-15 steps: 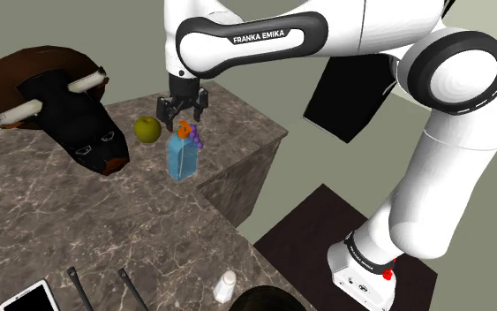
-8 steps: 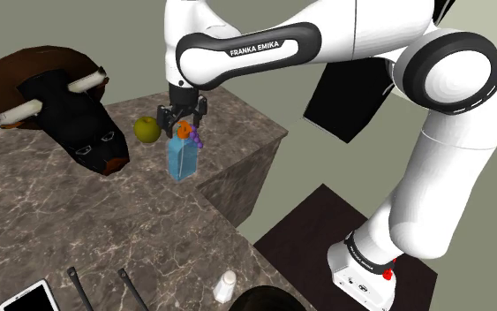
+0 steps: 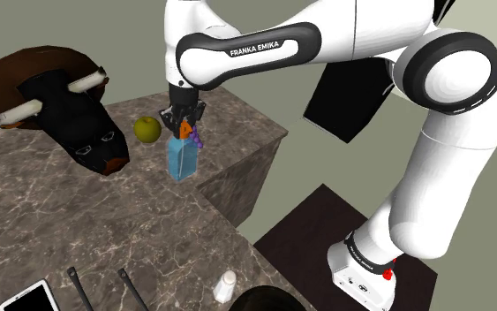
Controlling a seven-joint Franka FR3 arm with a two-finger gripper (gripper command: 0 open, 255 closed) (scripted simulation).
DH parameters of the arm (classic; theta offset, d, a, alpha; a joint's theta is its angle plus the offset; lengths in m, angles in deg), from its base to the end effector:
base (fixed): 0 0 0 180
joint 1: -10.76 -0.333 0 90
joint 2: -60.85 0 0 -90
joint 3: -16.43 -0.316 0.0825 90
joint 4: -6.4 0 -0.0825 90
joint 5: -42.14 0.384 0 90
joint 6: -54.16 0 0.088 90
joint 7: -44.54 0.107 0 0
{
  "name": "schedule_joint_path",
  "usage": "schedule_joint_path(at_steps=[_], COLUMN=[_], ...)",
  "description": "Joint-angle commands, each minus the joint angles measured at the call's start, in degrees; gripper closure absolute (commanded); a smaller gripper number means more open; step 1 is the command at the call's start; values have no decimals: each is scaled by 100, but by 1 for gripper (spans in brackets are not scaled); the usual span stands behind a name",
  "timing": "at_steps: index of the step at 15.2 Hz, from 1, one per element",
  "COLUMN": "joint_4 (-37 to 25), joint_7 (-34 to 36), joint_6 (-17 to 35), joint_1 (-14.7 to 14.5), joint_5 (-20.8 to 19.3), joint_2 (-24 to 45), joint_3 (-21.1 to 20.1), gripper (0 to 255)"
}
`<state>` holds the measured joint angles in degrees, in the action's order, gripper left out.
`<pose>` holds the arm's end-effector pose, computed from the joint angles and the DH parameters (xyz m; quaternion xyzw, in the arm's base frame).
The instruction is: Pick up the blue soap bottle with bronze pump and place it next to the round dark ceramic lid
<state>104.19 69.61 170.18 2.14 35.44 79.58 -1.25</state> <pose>0.5898 0.2645 0.4090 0.9996 0.0283 0.0053 0.0017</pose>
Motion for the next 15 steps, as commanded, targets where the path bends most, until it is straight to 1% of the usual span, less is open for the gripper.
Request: schedule_joint_path(at_steps=[1,7,15], joint_4=[0,1,-408], joint_7=[0,0,-49], joint_6=[0,1,-555], joint_1=[0,0,4], joint_5=[0,0,67], joint_2=[1,1,-155], joint_3=[0,0,-26], gripper=[255,255,255])
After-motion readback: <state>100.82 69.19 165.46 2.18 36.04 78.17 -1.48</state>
